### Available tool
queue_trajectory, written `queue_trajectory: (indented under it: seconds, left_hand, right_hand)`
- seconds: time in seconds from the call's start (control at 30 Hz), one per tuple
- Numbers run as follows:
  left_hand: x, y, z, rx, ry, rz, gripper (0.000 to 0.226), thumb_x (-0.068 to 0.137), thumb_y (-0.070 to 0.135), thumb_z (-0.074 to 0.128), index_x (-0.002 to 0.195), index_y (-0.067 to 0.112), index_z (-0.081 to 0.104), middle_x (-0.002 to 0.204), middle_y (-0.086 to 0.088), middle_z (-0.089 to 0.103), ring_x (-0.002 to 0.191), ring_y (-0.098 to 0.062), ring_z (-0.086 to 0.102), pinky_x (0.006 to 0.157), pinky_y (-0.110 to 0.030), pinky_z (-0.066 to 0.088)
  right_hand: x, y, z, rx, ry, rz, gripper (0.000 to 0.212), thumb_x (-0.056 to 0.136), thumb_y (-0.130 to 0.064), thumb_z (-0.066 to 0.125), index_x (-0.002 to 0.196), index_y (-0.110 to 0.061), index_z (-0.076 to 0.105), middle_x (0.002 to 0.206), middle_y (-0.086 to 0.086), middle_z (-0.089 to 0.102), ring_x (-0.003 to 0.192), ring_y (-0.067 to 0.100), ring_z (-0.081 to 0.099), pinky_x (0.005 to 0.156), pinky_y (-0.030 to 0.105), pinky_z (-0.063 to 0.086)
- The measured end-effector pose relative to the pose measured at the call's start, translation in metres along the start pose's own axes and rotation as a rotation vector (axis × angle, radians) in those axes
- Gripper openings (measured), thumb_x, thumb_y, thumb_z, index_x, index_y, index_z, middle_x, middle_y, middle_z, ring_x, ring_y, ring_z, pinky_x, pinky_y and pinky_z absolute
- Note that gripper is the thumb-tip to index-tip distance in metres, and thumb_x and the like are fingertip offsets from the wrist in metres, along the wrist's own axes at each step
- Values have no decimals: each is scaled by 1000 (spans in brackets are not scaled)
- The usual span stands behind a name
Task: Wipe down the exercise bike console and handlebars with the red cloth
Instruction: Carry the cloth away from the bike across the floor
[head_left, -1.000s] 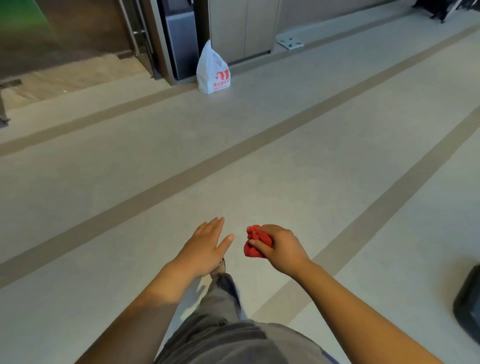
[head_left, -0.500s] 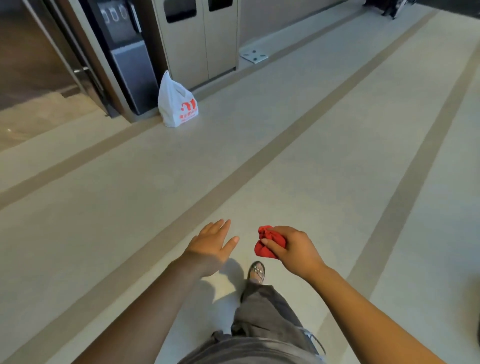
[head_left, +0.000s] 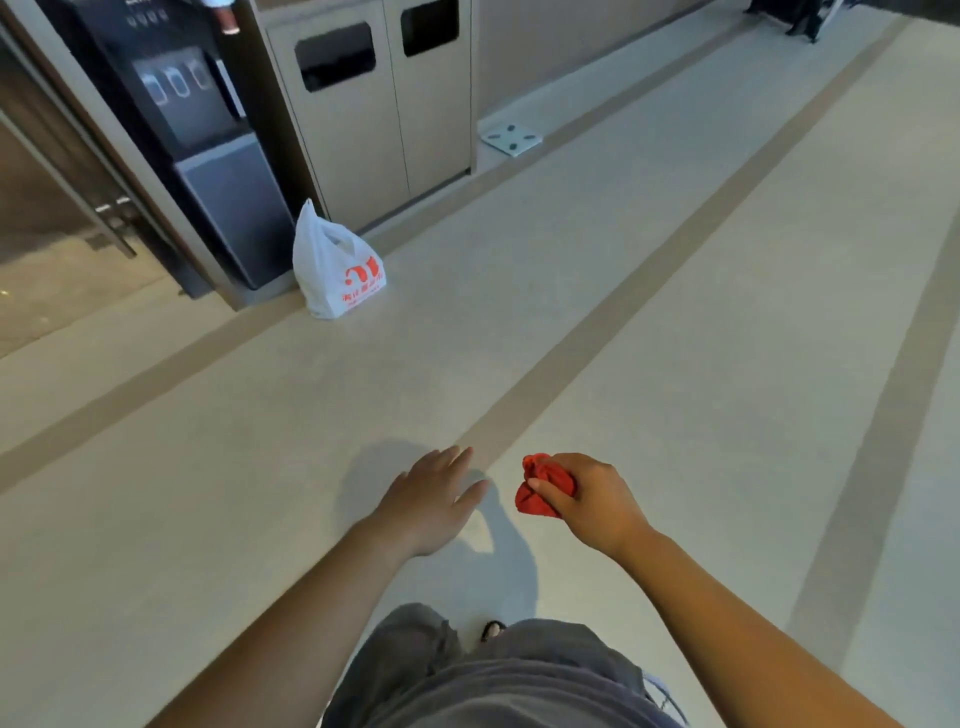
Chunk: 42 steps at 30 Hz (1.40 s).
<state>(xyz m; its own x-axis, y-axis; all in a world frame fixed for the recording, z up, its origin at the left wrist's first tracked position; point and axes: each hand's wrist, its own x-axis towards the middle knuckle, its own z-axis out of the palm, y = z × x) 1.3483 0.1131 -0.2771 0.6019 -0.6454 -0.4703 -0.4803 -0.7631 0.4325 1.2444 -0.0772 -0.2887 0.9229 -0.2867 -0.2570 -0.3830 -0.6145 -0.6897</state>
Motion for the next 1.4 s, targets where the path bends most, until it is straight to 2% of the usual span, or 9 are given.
queue_trajectory:
  seconds: [0.2,0.37,0.5,0.7,0.9,1.0,1.1,1.27,1.4]
  left_hand:
    - [84,-51,-81,-7,64,-119,62,98,51,22,150,22,8,159,1,7,145,-16,4,116,-46,16]
    - [193,-95,-169,7,103,-153,62,98,51,22,151,21,7,159,1,5,145,-17,3,116,-46,15]
    - [283,-111,-254,33,89,-108,64,97,53,22,150,21,9,159,1,10,145,-17,7,115,-46,17]
    - [407,-111,-360,-11,101,2,62,97,51,25,150,21,14,157,3,19,143,-16,18,114,-39,24]
    - [528,-120,-430,19,75,35,60,97,52,26,149,23,16,156,3,23,141,-16,23,112,-36,27]
    - [590,-129,-469,12,107,16,60,97,51,26,149,22,17,155,2,24,141,-16,25,111,-35,27]
    - [642,-142,-511,-24,148,-47,60,97,51,27,149,22,18,154,2,27,139,-16,28,109,-34,29]
    - [710,-176,-578,-71,274,-174,60,95,55,26,147,24,23,150,3,35,134,-16,36,106,-35,34]
    - [743,-207,-615,-123,350,-299,60,93,59,25,145,29,27,148,6,38,129,-16,43,108,-34,27]
  right_hand:
    - [153,-41,-12,68,-139,-38,23,86,-38,61,104,-24,67,108,-3,67,95,17,63,88,36,50]
    - [297,-82,-29,-19,-124,-102,24,85,-38,63,103,-23,67,104,-3,67,93,14,62,85,29,49]
    - [394,-108,-65,-30,-74,-98,21,85,-41,62,102,-28,65,97,-13,63,85,5,58,78,18,47]
    - [514,-120,-114,93,77,-70,9,83,-40,63,91,-37,62,86,-26,60,80,-13,57,66,1,42]
    - [641,-117,-141,133,136,-36,14,81,-43,64,93,-36,63,86,-23,62,79,-7,60,69,5,45]
    - [725,-122,-163,139,116,-76,8,81,-42,64,89,-41,61,83,-25,62,82,-12,58,67,5,45]
    - [810,-135,-188,136,51,-112,12,81,-44,63,91,-37,64,88,-20,65,80,-5,61,72,12,50]
    - [938,-170,-212,80,-52,-230,14,82,-45,63,94,-38,62,91,-18,64,81,-4,60,70,6,43]
    - [1018,-211,-212,31,-144,-325,23,83,-46,61,101,-33,63,90,-18,64,81,-4,58,67,1,40]
